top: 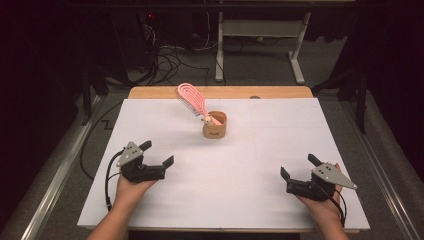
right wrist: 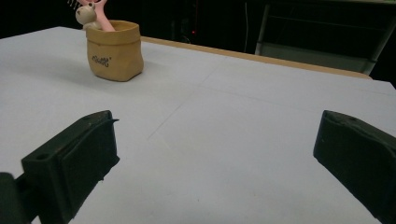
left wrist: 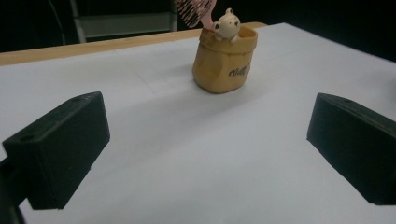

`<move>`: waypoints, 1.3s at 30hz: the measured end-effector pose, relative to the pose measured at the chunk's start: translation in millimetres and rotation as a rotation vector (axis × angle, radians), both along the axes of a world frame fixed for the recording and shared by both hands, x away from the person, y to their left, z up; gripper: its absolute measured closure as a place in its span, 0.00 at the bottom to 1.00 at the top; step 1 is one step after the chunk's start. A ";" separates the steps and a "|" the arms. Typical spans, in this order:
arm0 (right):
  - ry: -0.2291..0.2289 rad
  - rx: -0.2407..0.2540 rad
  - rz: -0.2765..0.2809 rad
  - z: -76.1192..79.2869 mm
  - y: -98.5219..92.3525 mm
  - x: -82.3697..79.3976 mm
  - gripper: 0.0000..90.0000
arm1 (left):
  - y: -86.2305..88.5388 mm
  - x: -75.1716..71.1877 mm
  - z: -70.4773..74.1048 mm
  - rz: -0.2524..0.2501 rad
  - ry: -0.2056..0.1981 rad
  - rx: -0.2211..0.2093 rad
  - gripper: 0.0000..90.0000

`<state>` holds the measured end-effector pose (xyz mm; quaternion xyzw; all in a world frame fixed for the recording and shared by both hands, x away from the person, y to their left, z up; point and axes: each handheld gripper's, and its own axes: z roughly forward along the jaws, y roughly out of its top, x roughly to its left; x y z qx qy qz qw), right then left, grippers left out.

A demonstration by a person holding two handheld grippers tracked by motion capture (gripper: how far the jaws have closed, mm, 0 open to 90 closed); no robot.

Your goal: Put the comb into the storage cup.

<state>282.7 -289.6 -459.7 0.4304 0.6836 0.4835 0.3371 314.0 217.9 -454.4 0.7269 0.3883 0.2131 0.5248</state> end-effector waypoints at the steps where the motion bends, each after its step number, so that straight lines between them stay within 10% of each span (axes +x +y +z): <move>1: 0.002 0.003 -0.003 -0.1 -0.4 0.0 0.00 | 3.4 -6.1 -1.1 0.000 -0.006 -0.009 0.00; 10: 0.004 0.003 -0.015 -0.5 0.3 -2.0 0.00 | 41.0 -44.6 -3.9 0.052 -0.047 -0.085 0.00; 15: 0.003 0.027 -0.031 2.2 1.3 -11.2 0.00 | 46.6 -54.2 7.0 0.068 -0.157 -0.061 0.00; 26: -0.013 0.040 -0.048 6.0 -1.3 -28.6 0.00 | 45.3 -44.3 -7.0 0.023 -0.076 -0.063 0.00; 39: -0.030 0.037 -0.013 7.5 -2.8 -30.7 0.00 | 39.4 -46.6 -4.4 0.037 -0.092 -0.060 0.00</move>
